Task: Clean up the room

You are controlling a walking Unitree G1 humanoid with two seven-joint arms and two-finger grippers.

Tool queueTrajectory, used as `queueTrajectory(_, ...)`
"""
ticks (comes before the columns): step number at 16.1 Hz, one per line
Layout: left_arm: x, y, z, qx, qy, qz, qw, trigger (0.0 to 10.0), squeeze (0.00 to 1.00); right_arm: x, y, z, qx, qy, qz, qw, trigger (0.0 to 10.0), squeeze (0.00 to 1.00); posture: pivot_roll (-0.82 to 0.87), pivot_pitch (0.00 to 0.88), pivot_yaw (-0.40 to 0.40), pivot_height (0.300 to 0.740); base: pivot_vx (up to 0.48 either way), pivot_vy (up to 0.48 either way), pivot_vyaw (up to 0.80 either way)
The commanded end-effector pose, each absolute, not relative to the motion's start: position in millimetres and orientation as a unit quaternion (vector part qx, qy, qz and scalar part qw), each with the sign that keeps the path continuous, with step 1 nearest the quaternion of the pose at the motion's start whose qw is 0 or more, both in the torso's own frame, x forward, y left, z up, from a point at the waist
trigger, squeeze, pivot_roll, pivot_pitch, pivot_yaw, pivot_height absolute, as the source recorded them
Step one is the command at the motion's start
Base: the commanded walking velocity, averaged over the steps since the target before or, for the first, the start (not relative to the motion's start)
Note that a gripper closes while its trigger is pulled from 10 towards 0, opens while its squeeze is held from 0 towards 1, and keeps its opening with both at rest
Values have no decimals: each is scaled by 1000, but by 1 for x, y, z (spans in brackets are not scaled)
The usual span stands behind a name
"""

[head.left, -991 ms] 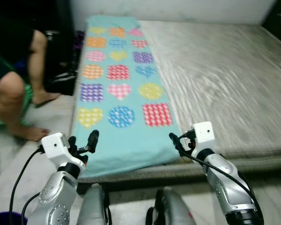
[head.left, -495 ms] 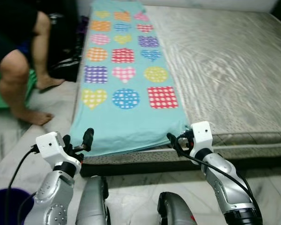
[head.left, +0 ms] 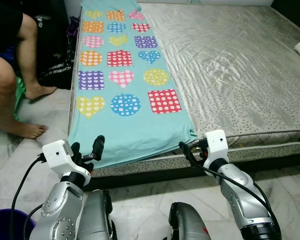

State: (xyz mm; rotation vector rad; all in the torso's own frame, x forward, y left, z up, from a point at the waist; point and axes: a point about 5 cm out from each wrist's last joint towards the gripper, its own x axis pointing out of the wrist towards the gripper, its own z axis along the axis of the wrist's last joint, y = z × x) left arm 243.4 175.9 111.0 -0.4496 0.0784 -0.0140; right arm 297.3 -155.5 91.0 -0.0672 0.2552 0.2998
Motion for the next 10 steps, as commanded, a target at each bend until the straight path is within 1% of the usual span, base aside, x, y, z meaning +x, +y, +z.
queueTrajectory(1,243,176,114,-221,32,-9,975,10000,0,297,-157,91,-33,124,150,980,10000,0,-35,156,-76,590,255,0,0)
queueTrajectory(10,244,176,114,-220,31,-12,975,10000,0,299,-156,93,-35,119,148,981,10000,0,-39,164,-74,590,328,0,0)
